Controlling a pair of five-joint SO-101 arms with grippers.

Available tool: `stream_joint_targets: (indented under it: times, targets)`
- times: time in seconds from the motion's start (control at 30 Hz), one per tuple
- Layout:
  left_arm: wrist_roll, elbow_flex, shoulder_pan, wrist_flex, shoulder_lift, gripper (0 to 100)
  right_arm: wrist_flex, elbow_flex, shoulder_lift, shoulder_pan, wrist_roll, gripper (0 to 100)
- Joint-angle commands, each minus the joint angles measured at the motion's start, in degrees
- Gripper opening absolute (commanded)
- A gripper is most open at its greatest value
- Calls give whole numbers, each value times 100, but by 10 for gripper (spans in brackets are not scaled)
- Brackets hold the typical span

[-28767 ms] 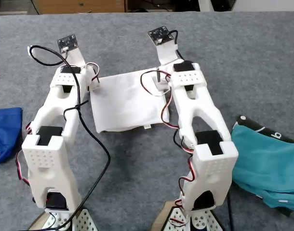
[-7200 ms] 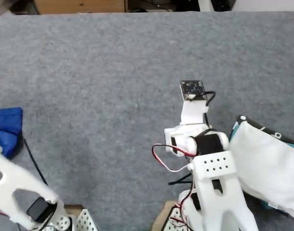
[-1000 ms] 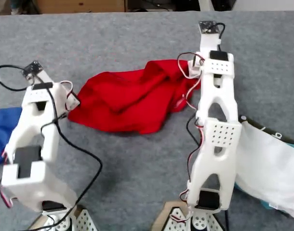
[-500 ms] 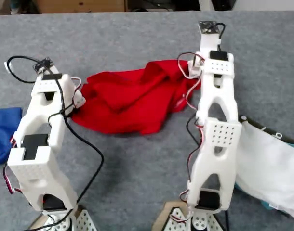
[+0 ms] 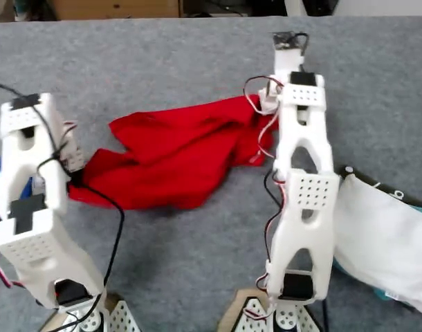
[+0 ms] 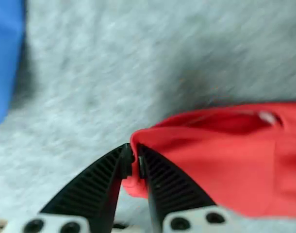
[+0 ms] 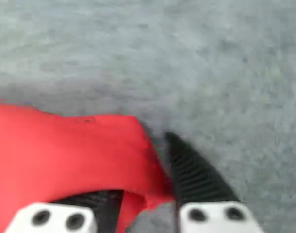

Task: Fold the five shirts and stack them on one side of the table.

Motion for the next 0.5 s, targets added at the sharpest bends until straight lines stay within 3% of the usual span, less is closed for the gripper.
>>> stream_joint_targets:
  times: [0.0,0.1,0.2,0.33,0.47]
  targets:
    - [-677,-79,-290,475,-66,18,273,-470,-66,-409,791,387]
    - [-985,299,-255,527,-251,18,659,-769,-180,-637,1468,549]
    - [-1336,835,-79,527,-857,18,1090,-1279,-303,-602,1389,650]
    - [-1952,1618,431,536,-2123,18,1916,-2387,-532,-321,1389,690]
    - [-2242,2470,1389,536,-3521,18,2453,-3767,-690,-145,1424,690]
